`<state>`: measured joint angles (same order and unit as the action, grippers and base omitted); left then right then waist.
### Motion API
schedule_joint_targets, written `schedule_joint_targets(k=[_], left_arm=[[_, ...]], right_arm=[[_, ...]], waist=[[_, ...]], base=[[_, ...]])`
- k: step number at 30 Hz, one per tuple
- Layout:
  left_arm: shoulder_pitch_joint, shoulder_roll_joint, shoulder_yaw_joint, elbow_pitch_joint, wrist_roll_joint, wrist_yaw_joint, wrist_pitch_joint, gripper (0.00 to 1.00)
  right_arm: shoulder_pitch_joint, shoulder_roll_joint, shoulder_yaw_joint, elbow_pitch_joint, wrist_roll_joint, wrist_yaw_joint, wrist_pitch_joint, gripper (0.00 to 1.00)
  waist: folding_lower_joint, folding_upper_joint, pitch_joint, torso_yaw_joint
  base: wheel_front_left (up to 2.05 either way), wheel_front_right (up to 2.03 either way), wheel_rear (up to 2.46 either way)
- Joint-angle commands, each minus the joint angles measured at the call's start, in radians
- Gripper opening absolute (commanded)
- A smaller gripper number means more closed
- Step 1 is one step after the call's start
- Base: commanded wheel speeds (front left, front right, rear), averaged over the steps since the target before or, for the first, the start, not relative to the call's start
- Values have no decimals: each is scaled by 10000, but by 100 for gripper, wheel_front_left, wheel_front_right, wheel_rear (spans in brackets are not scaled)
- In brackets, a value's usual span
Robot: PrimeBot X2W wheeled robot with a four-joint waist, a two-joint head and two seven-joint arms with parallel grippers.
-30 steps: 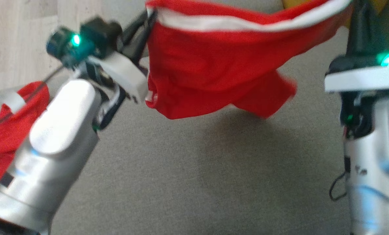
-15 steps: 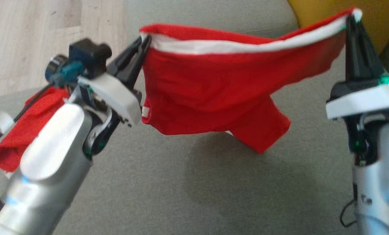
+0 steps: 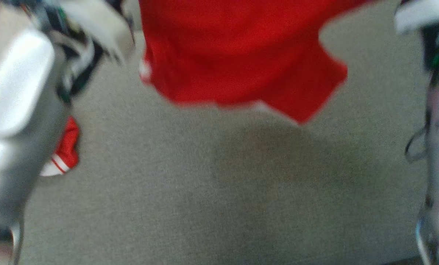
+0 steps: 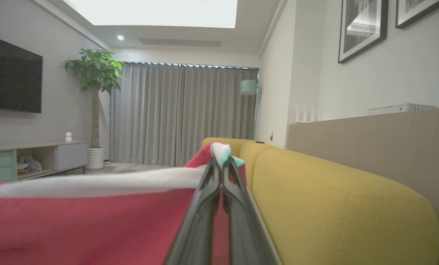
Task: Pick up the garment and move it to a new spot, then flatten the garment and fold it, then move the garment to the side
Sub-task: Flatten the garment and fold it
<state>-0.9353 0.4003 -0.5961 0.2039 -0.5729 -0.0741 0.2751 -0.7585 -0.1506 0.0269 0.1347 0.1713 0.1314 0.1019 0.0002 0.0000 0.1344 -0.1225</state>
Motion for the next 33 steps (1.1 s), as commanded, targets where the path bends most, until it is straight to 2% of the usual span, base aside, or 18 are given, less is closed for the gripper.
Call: schedule_joint_targets(k=[1, 3, 4, 5, 7, 10, 17, 20, 22, 28, 33], left_arm=[[-1591, 172, 544, 369, 312, -116, -303, 0], [-2559, -32, 613, 1181, 563, -172, -779, 0], [-3411, -255, 742, 2009, 736, -192, -1368, 0], [-3797, -374, 797, 2398, 816, -202, -1721, 0], [-4386, -610, 873, 3123, 925, -229, -2437, 0], [-4831, -853, 764, 4077, 1013, -336, -3234, 0], [-3949, -1280, -230, 5768, 870, -536, -4010, 0], [-3440, -1366, -629, 6062, 768, -554, -4184, 0], [-2894, -1392, -1256, 6136, 617, -559, -4286, 0], [-1423, -927, -3097, 5741, -56, -563, -4564, 0], [-325, -484, -4080, 5178, -646, -564, -4618, 0]], right_arm=[[-1481, -77, 235, 589, 0, -7, -449, 0], [-2707, -117, 204, 1626, -131, -7, -1107, 0], [-3797, -70, 50, 2601, -351, -7, -1882, 0], [-4280, -29, -107, 3073, -464, -7, -2290, 0], [-5019, 82, -403, 3931, -704, -7, -2995, 0], [-5506, 261, -669, 4846, -961, -7, -3455, 0], [-4452, 355, -357, 6821, -1200, -7, -3615, 0], [-4057, 293, -62, 7446, -1230, -7, -3620, 0], [-3674, 209, 304, 8098, -1156, -7, -3572, 0], [-2565, -326, 1904, 9504, -531, -7, -2913, 0], [-1700, -937, 3322, 9587, 661, -7, -2221, 0]], waist=[[-2, 0, 1233, -249], [-2, 0, 1646, -306], [-2, 0, 1922, -351], [-2, 0, 2018, -353], [-2, 0, 2116, -355], [-2, 0, 2162, -342], [-2, 0, 2323, -219], [-2, 0, 2337, -186], [-2, 0, 2336, -153], [-2, 0, 1976, -54], [-2, 0, 1333, -29]], base=[[0, 0, 0], [0, 0, 0], [0, 0, 0], [0, 0, 0], [0, 0, 0], [0, 0, 0], [0, 0, 0], [0, 0, 0], [0, 0, 0], [0, 0, 0], [0, 0, 0]])
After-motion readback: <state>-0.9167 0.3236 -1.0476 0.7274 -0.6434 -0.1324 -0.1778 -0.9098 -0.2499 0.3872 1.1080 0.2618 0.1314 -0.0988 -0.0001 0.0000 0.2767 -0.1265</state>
